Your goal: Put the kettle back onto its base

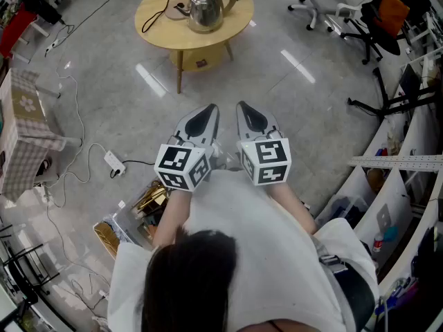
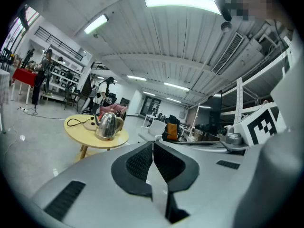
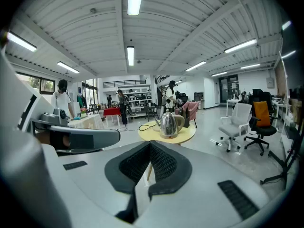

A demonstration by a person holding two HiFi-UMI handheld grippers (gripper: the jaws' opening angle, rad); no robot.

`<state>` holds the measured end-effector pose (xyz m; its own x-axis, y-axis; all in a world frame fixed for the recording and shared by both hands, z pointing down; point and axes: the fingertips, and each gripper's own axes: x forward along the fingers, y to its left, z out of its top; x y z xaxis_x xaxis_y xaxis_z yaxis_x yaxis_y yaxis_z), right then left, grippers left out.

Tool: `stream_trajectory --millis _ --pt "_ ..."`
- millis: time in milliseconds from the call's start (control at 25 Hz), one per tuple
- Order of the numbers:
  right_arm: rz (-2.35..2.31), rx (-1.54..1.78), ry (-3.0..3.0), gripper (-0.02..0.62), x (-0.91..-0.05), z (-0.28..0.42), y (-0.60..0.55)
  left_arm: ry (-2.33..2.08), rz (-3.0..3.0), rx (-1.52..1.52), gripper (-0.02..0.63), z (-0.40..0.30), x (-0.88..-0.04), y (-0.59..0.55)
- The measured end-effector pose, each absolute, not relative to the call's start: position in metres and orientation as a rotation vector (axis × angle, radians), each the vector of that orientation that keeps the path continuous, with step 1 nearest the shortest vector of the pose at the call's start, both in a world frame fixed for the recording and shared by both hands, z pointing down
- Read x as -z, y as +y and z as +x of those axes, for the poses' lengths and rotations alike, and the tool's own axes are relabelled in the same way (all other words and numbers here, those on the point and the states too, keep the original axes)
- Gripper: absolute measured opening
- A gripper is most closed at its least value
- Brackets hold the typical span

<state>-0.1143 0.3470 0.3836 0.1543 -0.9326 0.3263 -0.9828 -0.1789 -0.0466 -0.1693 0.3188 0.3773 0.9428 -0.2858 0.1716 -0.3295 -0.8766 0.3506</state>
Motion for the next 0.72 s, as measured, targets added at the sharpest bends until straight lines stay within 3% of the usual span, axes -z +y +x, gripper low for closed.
stream_trajectory --millis 720 --pt "2.176 -0.411 -1.985 0.028 -0.385 -0.116 0.361 -0.438 2.722 -0.173 0.028 -0.154 -0.380 0.339"
